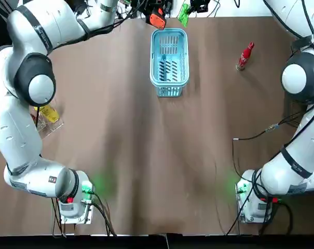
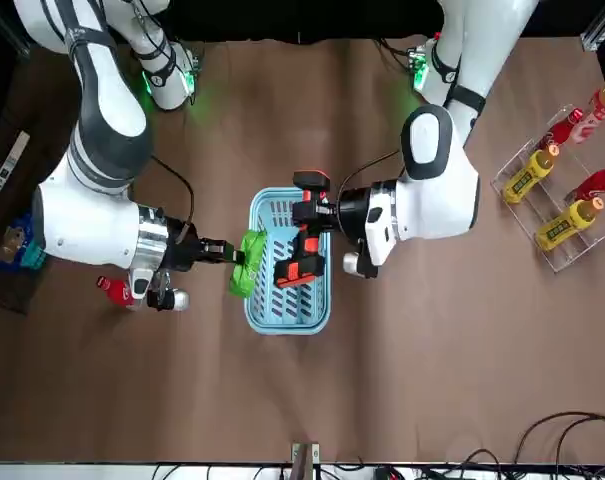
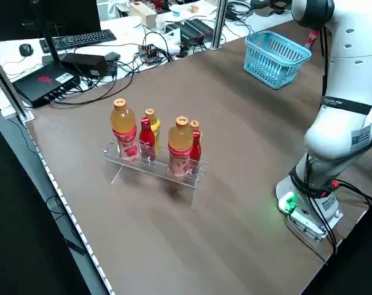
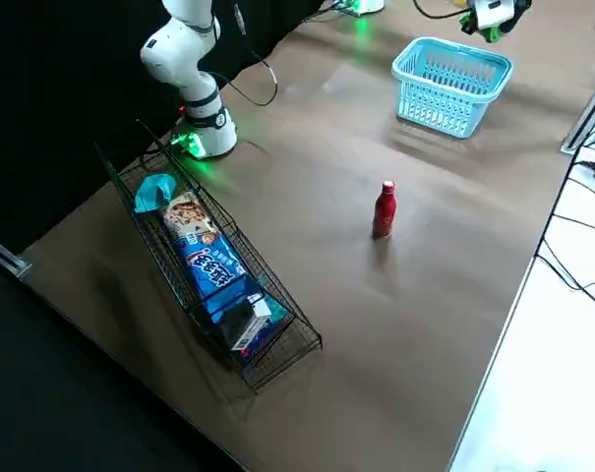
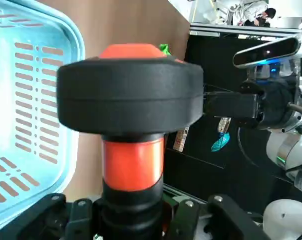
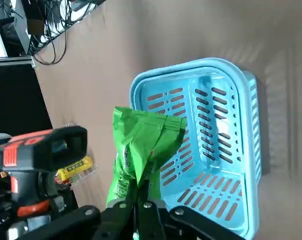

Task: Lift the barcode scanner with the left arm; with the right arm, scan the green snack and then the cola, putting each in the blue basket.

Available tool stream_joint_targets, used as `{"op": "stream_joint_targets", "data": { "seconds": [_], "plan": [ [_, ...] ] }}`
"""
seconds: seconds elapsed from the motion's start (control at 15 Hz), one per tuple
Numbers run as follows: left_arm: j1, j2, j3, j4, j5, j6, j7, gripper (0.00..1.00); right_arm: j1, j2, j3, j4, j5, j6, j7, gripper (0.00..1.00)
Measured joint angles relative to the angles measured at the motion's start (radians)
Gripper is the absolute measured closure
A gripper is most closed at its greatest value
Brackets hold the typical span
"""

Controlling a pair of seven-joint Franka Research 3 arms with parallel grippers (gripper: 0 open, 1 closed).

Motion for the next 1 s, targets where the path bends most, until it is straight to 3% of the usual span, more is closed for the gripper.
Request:
{"op": "stream_joint_targets", "data": {
  "seconds": [0.4, 0.73, 1.0],
  "plan": [
    [-0.022, 0.000, 0.003, 0.000, 0.023, 0.013, 0.021, 0.93, 0.005, 0.000, 0.000, 0.000, 0.003, 0.026, 0.002, 0.99],
    [-0.072, 0.014, 0.005, 0.000, 0.036, 0.161, 0.053, 0.93, 0.006, 0.000, 0.000, 0.000, 0.003, 0.030, 0.002, 0.99],
    [-0.085, 0.018, 0.006, 0.000, 0.036, 0.171, 0.058, 0.93, 0.004, 0.000, -0.004, 0.000, 0.003, 0.031, 0.002, 0.99]
  ]
}}
